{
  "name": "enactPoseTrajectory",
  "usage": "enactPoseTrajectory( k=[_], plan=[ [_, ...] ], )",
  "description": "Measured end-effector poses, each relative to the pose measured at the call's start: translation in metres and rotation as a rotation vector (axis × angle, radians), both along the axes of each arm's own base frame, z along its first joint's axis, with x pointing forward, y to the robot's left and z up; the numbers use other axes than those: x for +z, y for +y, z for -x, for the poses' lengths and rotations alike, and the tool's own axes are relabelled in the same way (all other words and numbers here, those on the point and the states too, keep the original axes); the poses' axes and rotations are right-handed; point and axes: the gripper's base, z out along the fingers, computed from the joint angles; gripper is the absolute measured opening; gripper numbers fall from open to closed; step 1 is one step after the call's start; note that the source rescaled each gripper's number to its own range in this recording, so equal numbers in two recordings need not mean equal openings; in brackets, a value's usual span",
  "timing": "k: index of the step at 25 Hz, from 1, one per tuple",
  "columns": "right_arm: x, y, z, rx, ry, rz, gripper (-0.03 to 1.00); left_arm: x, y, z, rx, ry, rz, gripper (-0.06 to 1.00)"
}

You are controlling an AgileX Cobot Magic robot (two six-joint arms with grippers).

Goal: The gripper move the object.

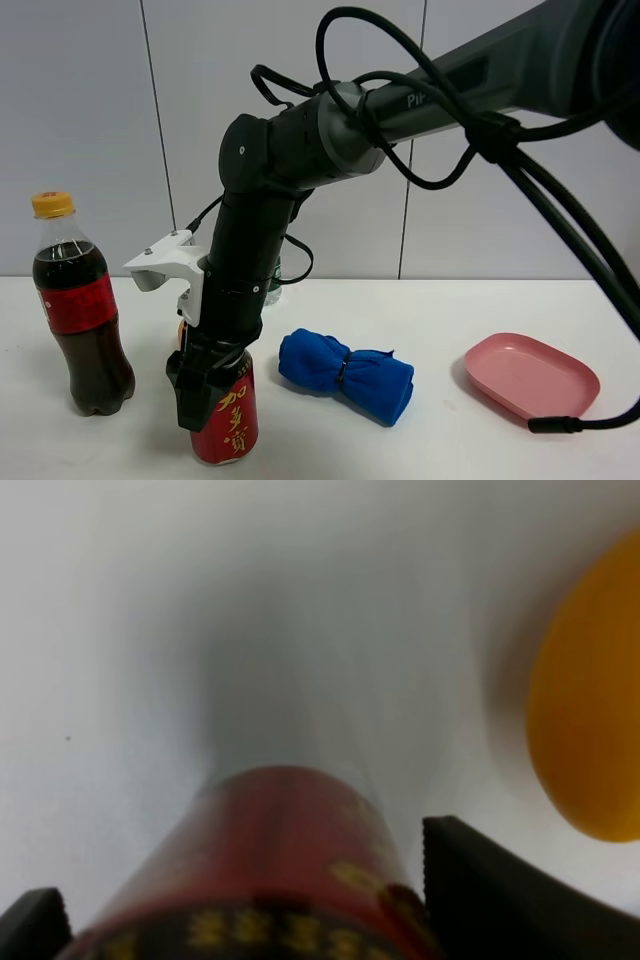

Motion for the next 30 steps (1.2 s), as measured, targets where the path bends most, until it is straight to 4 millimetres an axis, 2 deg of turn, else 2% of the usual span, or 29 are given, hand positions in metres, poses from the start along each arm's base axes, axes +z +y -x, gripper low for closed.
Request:
enactPoseTrajectory(
  k=[5, 8, 10, 15, 21, 22, 25, 26, 30],
  plan=[
    [0.006, 0.000, -0.001, -0.023, -0.008, -0.013, 0.44, 0.000, 0.000, 0.000, 0.000, 0.000, 0.000, 1.00],
    [0.027, 0.000, 0.000, -0.052, -0.039, -0.050, 0.52, 0.000, 0.000, 0.000, 0.000, 0.000, 0.000, 1.00],
    [0.052, -0.002, 0.001, -0.071, -0.076, -0.091, 0.53, 0.000, 0.000, 0.000, 0.000, 0.000, 0.000, 1.00],
    [0.132, -0.019, 0.012, -0.105, -0.203, -0.196, 0.54, 0.000, 0.000, 0.000, 0.000, 0.000, 0.000, 1.00],
    [0.221, -0.055, 0.034, -0.192, -0.387, -0.282, 0.55, 0.000, 0.000, 0.000, 0.000, 0.000, 0.000, 1.00],
    [0.235, -0.063, 0.038, -0.214, -0.420, -0.295, 0.58, 0.000, 0.000, 0.000, 0.000, 0.000, 0.000, 1.00],
    [0.270, -0.085, 0.050, -0.284, -0.505, -0.326, 0.76, 0.000, 0.000, 0.000, 0.000, 0.000, 0.000, 1.00],
    [0.278, -0.091, 0.053, -0.301, -0.533, -0.328, 0.80, 0.000, 0.000, 0.000, 0.000, 0.000, 0.000, 1.00],
    [0.310, -0.119, 0.073, -0.368, -0.579, -0.339, 0.85, 0.000, 0.000, 0.000, 0.000, 0.000, 0.000, 1.00]
  ],
)
